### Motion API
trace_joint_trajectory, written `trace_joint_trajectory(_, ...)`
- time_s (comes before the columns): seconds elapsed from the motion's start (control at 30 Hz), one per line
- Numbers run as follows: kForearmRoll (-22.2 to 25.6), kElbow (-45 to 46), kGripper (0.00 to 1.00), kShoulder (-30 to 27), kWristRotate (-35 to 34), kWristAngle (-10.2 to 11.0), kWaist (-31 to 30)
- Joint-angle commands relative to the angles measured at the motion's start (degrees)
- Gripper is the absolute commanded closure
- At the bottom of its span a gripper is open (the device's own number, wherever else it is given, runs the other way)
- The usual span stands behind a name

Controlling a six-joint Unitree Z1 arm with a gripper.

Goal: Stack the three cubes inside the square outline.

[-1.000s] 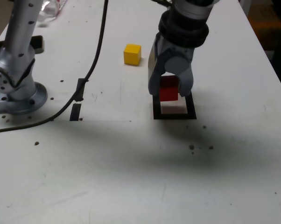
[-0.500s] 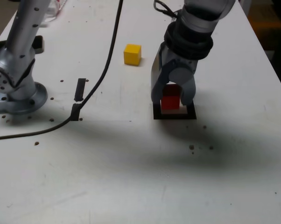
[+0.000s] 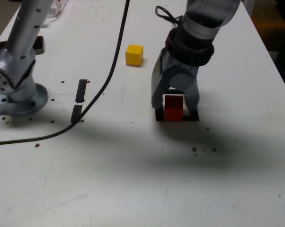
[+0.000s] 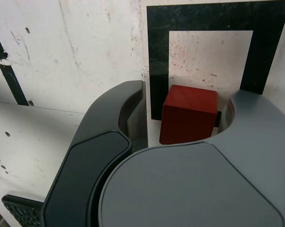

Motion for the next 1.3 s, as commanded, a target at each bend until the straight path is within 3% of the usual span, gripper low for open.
trace_joint_trajectory(0.0,-0.1,0.0,0.3,0.2,0.1,0.0,-0.1)
trace_joint_trajectory(0.2,-0.1,0.1,0.26,-0.1,0.4,0.2,0.0)
trace_joint_trajectory(0.4,0.7,-0.3,0.23,-2.0,0.4,1.6,-0.1)
trace_joint_trajectory(0.63,4.7,0.8,0.21,-8.8,0.4,5.3,0.8)
trace_joint_trajectory(1.27,5.4,12.7,0.18,-20.7,3.3,9.0,7.9)
